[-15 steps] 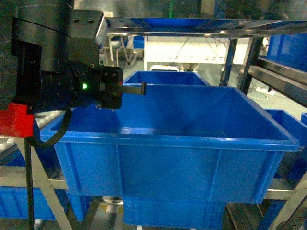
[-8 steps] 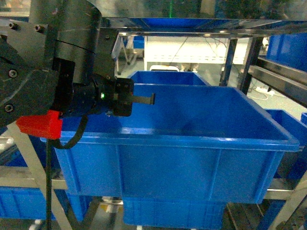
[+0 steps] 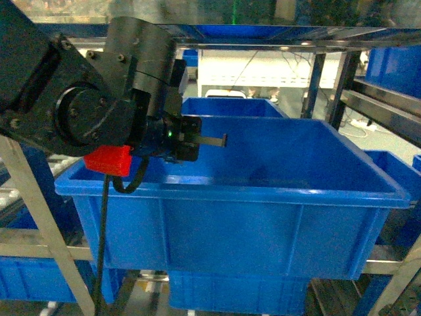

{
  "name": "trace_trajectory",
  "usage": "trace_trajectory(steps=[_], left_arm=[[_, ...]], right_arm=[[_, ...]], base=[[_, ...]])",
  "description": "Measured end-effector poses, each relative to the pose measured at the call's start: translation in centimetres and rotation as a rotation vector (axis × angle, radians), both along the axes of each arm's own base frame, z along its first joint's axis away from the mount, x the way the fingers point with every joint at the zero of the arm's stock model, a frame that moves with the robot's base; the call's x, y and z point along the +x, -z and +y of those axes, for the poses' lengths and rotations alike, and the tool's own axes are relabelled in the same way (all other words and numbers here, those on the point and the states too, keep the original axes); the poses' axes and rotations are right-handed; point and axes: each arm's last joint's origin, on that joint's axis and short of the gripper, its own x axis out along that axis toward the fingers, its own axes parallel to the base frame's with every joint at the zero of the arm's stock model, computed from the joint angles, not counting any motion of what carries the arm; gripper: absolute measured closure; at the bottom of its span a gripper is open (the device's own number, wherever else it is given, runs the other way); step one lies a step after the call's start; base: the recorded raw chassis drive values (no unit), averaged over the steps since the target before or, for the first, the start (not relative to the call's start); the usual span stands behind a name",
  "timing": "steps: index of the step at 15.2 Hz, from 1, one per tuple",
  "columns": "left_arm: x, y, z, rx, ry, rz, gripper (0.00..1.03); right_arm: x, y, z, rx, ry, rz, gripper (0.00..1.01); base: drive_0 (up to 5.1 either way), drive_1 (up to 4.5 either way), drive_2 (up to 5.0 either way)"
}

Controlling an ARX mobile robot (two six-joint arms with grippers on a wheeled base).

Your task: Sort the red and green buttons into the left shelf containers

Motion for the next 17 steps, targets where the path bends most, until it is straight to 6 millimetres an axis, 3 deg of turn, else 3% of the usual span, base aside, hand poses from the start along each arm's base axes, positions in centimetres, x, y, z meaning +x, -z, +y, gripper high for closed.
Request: trace_trajectory(steps=[2, 4, 7, 8, 10, 13, 15, 17], left_arm=[[3.6, 1.9, -1.1, 0.012, 0.009, 0.075, 0.75], [5.4, 2.7, -1.3, 0.015, 0.013, 0.182, 0.75], [7.9, 1.4, -1.7, 0.014, 0.004, 0.187, 0.74], [8.1, 1.0, -1.9, 0.009, 0.009, 0.171, 0.63], [7.7, 1.3, -2.2, 0.011, 0.021, 0.172, 0.39], [4.9, 1.4, -2.1, 0.013, 0.039, 0.176, 0.04], [3.0, 1.0, -2.0, 0.004, 0.05, 0.162, 0.05], [1.3, 2.0, -1.4, -0.008, 0.045, 0.18, 0.05]], right_arm=[[0.0, 0.0, 0.0, 0.0, 0.0, 0.0, 0.03], [0.0, 0.0, 0.0, 0.0, 0.0, 0.0, 0.03], [0.0, 0.0, 0.0, 0.0, 0.0, 0.0, 0.03], [0.0, 0.0, 0.0, 0.0, 0.0, 0.0, 0.03], [0.0, 0.0, 0.0, 0.0, 0.0, 0.0, 0.03], [0.0, 0.0, 0.0, 0.0, 0.0, 0.0, 0.03], [0.0, 0.0, 0.0, 0.0, 0.0, 0.0, 0.03], [0.0, 0.0, 0.0, 0.0, 0.0, 0.0, 0.03]], base=[[0.0, 0.0, 0.0], [0.0, 0.0, 0.0], [0.0, 0.0, 0.0], [0.0, 0.0, 0.0], [0.0, 0.0, 0.0], [0.0, 0.0, 0.0], [0.0, 0.0, 0.0], [0.0, 0.0, 0.0]])
